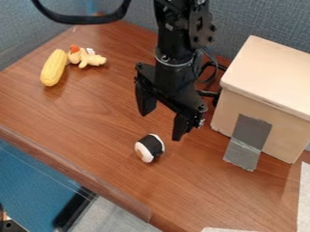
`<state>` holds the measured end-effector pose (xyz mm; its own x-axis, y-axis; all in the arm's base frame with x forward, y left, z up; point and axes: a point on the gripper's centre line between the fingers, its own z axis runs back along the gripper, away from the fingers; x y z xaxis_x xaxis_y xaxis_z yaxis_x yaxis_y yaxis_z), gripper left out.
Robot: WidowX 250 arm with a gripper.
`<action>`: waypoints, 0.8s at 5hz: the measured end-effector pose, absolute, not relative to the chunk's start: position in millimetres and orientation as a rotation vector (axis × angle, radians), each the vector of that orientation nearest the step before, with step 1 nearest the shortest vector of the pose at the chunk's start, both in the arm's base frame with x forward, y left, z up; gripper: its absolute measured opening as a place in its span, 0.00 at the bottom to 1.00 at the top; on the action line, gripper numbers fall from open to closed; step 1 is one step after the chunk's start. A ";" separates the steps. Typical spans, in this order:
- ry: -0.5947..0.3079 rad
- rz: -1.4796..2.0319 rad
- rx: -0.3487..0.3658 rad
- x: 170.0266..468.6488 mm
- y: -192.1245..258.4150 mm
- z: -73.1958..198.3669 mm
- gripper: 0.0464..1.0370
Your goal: Move the corn to the middle of the table
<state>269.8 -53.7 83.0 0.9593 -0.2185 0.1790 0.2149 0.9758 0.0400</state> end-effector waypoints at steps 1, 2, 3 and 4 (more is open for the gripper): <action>-0.161 -0.220 0.023 267.2 -53.1 76.9 0.96; -0.149 -0.049 0.050 268.4 -0.9 75.1 0.96; -0.162 0.059 0.043 267.1 38.9 76.2 0.96; -0.174 0.162 0.045 258.7 85.2 75.8 0.96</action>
